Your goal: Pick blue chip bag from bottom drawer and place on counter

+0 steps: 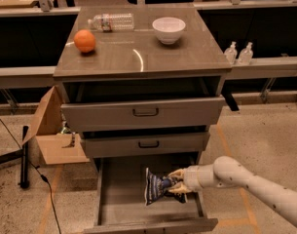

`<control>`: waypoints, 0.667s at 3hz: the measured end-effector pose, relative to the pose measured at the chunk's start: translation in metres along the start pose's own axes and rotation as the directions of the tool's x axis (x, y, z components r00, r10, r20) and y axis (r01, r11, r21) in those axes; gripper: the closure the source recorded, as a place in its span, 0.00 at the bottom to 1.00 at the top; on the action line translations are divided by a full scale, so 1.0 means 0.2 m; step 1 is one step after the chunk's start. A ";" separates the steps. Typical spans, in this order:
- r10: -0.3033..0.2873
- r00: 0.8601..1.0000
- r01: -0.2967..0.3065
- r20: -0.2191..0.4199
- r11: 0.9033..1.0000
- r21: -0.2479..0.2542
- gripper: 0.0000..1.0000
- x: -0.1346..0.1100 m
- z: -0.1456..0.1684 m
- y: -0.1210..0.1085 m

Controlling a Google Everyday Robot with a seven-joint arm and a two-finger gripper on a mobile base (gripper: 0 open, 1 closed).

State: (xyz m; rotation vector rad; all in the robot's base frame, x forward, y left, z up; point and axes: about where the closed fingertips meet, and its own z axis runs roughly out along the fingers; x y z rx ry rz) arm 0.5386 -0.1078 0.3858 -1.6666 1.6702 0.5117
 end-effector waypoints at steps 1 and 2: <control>-0.021 0.997 0.021 0.075 1.000 0.000 1.00 -0.26 -0.30 -0.07; -0.022 0.997 0.022 0.076 1.000 0.000 1.00 -0.26 -0.30 -0.07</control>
Offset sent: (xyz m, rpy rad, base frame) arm 0.0000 -0.0092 0.0696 0.0571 -0.0272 0.0155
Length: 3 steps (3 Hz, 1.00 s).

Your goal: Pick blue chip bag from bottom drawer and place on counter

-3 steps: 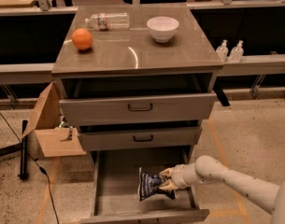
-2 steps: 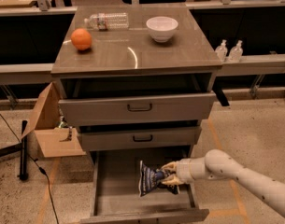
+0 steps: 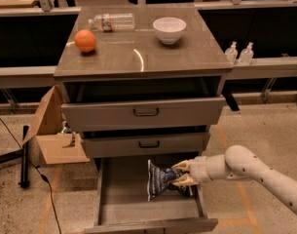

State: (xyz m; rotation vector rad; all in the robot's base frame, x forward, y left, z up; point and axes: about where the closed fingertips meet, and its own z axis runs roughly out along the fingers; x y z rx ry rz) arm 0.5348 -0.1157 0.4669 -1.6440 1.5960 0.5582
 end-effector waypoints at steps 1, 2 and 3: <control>-0.005 1.000 0.005 0.012 1.000 0.017 1.00 -0.05 -0.04 0.00; -0.045 0.996 0.038 0.076 0.995 0.092 1.00 -0.37 -0.25 -0.01; -0.118 0.986 0.102 0.118 0.986 0.133 1.00 -0.77 -0.49 -0.06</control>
Offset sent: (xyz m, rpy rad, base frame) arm -0.0377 0.0258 0.2608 0.1497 -0.2611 -0.0053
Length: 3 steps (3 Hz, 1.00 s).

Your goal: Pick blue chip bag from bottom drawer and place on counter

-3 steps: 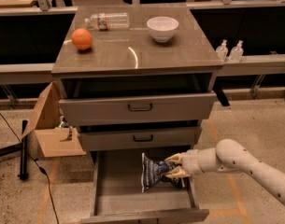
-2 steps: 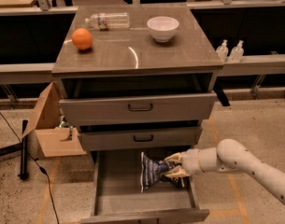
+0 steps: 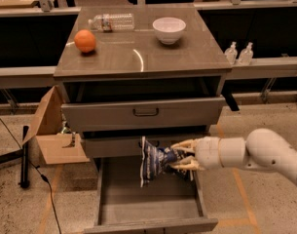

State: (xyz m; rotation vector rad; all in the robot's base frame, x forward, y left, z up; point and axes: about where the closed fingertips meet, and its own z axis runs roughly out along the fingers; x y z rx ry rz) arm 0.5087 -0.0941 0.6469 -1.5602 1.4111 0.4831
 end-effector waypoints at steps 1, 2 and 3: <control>-0.034 0.999 0.033 0.038 0.999 0.038 1.00 -0.35 -0.14 -0.14; -0.041 0.997 0.032 0.067 0.991 0.132 1.00 -0.59 -0.24 -0.22; -0.043 0.997 0.033 0.064 0.986 0.162 1.00 -0.59 -0.24 -0.26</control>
Offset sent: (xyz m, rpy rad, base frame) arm 0.0149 0.0107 0.2075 0.1645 -0.2378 -0.2576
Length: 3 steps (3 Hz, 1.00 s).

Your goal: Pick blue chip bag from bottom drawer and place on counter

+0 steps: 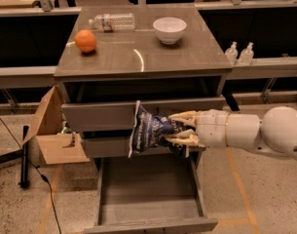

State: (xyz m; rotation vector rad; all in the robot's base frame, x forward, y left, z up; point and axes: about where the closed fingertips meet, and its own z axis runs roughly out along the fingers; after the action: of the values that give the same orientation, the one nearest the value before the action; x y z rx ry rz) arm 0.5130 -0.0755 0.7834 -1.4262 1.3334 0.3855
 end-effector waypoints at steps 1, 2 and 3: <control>-0.002 1.000 0.002 0.003 1.000 0.015 1.00 -0.04 0.00 -0.04; -0.048 0.998 0.048 -0.032 0.999 -0.013 1.00 -0.17 -0.01 -0.18; -0.136 0.986 0.129 -0.092 0.988 -0.081 1.00 -0.39 0.01 -0.40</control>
Offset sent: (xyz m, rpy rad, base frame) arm 0.0523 0.0179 0.1331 -0.1546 -0.0816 0.0838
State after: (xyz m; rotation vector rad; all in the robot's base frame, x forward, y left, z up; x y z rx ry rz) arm 0.5563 -0.0532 0.8837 -1.6039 1.3042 0.2834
